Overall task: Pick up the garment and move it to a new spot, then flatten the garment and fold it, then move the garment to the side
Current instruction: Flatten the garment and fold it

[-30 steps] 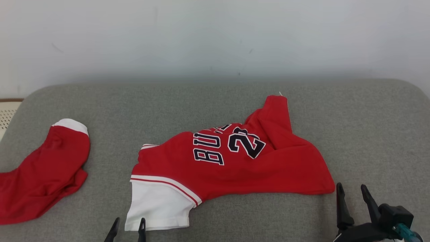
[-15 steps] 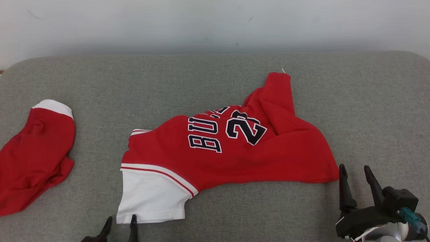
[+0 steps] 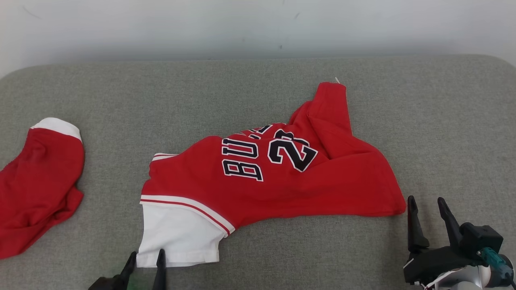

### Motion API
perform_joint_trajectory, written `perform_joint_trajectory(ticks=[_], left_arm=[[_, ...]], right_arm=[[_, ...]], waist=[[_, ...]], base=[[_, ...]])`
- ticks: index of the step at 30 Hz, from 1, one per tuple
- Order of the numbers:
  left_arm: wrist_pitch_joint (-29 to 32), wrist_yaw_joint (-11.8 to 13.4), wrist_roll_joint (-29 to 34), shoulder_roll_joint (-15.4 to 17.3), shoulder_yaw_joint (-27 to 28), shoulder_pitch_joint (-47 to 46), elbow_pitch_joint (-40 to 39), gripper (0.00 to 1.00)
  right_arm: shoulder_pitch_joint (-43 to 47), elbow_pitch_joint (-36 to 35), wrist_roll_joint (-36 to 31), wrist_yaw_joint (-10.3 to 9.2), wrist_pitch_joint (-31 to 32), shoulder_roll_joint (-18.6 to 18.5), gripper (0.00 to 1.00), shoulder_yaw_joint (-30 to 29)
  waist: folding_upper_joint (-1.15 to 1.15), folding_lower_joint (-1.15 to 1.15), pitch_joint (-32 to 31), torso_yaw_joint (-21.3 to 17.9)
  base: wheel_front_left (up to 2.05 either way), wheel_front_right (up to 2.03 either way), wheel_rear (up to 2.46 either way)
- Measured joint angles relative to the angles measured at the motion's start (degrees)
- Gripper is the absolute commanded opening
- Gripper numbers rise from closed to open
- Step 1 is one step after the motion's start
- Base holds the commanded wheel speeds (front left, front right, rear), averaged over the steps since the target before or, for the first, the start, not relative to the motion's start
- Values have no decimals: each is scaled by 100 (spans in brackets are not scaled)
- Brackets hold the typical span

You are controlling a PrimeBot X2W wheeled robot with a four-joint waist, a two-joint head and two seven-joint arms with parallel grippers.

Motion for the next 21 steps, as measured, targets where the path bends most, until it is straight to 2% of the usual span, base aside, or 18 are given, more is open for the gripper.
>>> perform_joint_trajectory(ticks=[2, 3, 5, 14, 21], left_arm=[[0, -70, -37, 0, 14, -36, -3, 100], [0, -91, -37, -1, 20, -36, 21, 87], [-5, -155, -63, -1, 42, -37, 109, 0], [-1, -264, -92, -3, 33, -52, 37, 0], [2, -277, -44, -5, -21, -30, -83, 0]], right_arm=[[-7, 3, 4, 0, 0, -1, 100, 14], [-11, 10, 4, 0, 0, -2, 100, 24], [-31, 19, 5, 0, 0, -1, 100, 37], [-81, 127, 70, 0, 0, 2, 100, 104], [-19, 490, 175, 0, -1, 13, 100, 56]], waist=[[0, 0, 13, -2], [0, 0, 17, -4], [0, 0, 19, -15], [0, 0, -12, 60], [0, 0, -18, 330]], base=[[0, 0, 0], [0, 0, 0], [0, 0, 0], [0, 0, 0], [0, 0, 0]])
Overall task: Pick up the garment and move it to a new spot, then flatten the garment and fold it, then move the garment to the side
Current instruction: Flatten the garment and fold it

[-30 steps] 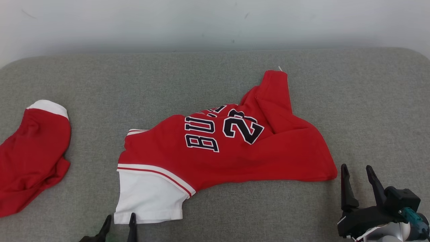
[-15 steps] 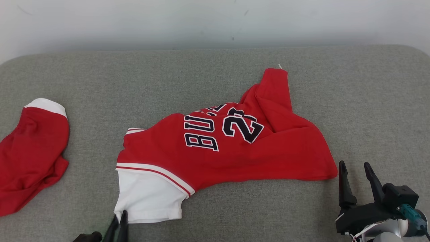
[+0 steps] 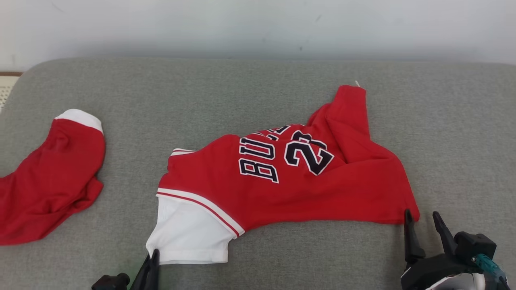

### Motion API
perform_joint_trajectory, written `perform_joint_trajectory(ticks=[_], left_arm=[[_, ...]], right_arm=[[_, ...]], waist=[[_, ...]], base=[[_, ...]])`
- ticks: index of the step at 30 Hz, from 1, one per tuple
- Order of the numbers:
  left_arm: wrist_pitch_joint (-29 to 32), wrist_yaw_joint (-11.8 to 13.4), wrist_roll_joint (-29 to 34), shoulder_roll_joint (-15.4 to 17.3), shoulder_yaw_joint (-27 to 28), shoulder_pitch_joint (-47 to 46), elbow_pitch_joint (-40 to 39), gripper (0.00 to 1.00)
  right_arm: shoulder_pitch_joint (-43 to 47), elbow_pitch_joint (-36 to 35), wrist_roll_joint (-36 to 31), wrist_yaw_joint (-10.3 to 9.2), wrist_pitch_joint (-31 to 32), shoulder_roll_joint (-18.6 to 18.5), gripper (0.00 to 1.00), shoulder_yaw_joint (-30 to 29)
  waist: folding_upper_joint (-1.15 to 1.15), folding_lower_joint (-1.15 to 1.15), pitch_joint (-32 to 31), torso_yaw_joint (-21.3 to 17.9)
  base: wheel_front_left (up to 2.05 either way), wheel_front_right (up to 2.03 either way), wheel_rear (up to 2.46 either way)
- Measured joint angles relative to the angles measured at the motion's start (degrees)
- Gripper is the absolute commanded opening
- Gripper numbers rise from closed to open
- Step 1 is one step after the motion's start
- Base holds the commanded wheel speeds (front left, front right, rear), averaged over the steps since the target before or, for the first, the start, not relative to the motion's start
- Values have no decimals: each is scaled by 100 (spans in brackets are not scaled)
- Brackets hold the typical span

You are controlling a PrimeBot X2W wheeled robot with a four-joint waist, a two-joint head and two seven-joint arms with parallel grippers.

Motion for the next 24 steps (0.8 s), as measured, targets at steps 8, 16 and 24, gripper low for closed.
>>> perform_joint_trajectory(ticks=[8, 16, 24], left_arm=[[-1, -48, 53, 1, -48, 22, -82, 0], [0, -131, 90, 3, -151, 5, -255, 0], [1, -414, 57, 2, -143, -76, -520, 0]], right_arm=[[-192, 590, 132, 0, 0, 11, 100, 21], [-360, 887, 234, 0, -8, 5, 0, 163], [-386, 254, 638, 0, 1, -4, 0, 104]], waist=[[0, 0, 47, 235], [0, 0, 49, 300], [0, -1, -235, 217]], base=[[0, 0, 0], [0, 0, 0], [0, 0, 0]])
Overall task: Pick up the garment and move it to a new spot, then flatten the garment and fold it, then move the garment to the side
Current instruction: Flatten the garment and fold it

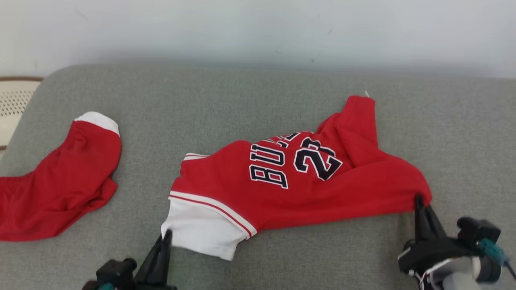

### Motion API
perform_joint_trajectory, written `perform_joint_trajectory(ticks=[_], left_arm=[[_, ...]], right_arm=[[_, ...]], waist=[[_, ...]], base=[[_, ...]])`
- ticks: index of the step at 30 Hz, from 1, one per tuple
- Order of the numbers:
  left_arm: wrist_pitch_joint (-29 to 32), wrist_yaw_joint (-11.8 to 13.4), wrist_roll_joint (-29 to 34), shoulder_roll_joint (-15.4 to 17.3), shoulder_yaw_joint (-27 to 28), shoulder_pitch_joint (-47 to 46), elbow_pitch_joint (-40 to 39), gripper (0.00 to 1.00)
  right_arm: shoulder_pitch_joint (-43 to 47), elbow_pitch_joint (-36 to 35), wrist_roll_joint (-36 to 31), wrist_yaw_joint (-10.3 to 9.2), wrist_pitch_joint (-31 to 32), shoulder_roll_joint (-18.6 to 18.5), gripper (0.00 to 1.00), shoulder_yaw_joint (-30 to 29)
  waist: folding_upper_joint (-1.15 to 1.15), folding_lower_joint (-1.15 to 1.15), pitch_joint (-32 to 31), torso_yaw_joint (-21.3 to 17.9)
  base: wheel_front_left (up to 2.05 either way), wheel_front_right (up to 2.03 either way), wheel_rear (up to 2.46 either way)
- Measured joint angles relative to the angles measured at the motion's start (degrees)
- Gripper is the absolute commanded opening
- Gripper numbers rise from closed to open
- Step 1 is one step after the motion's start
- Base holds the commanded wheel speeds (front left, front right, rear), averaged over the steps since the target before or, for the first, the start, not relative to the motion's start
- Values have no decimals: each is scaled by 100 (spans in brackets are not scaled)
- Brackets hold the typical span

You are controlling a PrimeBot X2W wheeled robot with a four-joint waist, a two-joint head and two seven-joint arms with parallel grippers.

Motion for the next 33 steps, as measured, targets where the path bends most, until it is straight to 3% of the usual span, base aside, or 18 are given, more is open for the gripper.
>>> perform_joint_trajectory(ticks=[4, 13, 17, 25, 33], left_arm=[[2, -91, 135, 148, 4, -396, -256, 0], [2, -132, 167, 1151, -525, -2562, -127, 0], [2, -132, 194, 1418, -831, -3392, 52, 0], [2, -133, 323, 1850, -1777, -5231, 927, 0], [2, -115, 864, 1936, -2520, -7129, 1778, 0]], right_arm=[[-389, -399, 143, 0, -1, -168, 0, 209], [-2072, -652, 85, 0, -1, -1039, 0, 706], [-2710, -546, 25, 0, -1, -1268, 0, 967], [-4369, 171, -120, 0, -2, -1736, 0, 1702], [-5966, 1042, -276, 0, -1, -1788, 0, 2058]], waist=[[-1, 0, -237, -50], [-1, 0, -601, -174], [-1, 0, -604, -240], [0, 0, -285, -328], [1, 2, 597, -368]], base=[[0, 0, 0], [0, 0, 0], [0, 0, 0], [0, 0, 0], [0, 0, 0]])
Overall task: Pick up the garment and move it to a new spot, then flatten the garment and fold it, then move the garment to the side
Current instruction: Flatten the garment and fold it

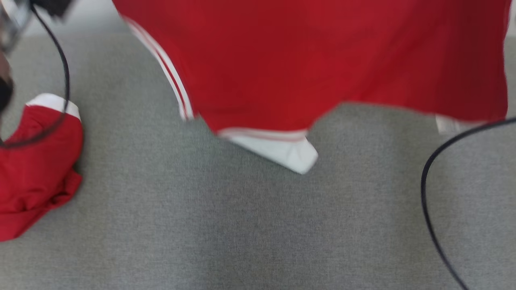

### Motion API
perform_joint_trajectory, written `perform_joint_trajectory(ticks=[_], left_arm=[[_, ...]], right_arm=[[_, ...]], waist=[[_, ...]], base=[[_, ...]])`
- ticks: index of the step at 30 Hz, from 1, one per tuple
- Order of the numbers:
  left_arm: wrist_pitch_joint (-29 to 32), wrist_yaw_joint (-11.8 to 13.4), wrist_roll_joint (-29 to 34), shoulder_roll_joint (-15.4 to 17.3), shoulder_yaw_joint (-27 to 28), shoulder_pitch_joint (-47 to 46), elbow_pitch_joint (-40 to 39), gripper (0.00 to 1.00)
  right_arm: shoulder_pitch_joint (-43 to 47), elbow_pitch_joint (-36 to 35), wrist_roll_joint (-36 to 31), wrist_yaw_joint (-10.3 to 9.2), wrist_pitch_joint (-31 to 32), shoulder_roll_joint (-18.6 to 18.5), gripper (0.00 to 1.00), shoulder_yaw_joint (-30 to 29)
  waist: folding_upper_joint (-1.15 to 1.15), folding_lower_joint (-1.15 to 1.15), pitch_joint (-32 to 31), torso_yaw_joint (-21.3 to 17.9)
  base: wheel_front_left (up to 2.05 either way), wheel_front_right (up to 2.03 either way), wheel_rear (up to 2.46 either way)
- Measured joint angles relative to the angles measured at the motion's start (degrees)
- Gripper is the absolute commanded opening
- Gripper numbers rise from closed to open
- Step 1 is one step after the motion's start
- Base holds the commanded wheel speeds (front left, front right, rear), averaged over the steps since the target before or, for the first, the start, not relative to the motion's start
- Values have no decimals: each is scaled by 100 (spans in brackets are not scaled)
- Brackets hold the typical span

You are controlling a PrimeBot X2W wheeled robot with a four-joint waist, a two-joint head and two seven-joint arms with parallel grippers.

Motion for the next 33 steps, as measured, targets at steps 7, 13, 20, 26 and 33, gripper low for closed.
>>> perform_joint_trajectory(ticks=[7, 13, 20, 26, 33], left_arm=[[0, 261, 356, -111, 27, -1809, 153, 0], [-1, 387, 350, -146, 34, -2326, -142, 0], [0, 447, 32, -87, 1, -1345, -586, 0], [0, 643, -412, -240, 159, 146, -1035, 0], [0, 846, -824, -636, 772, 2582, -1306, 0]], right_arm=[[-1890, 353, -519, 0, 0, -87, 0, -76], [-2302, 564, -802, 0, -1, -80, 0, -447], [-1401, 850, -571, 0, 0, -120, 0, -439], [-169, 912, -125, 1, 1, -167, 0, -471], [1683, 758, 804, 1, 1, -37, 0, -345]], waist=[[0, 1, 891, 17], [0, 0, 1455, 57], [0, 0, 1771, 97], [0, -1, 1750, 107], [-1, -3, 1324, 100]], base=[[0, 0, 0], [0, 0, 0], [0, 0, 0], [0, 0, 0], [0, 0, 0]])
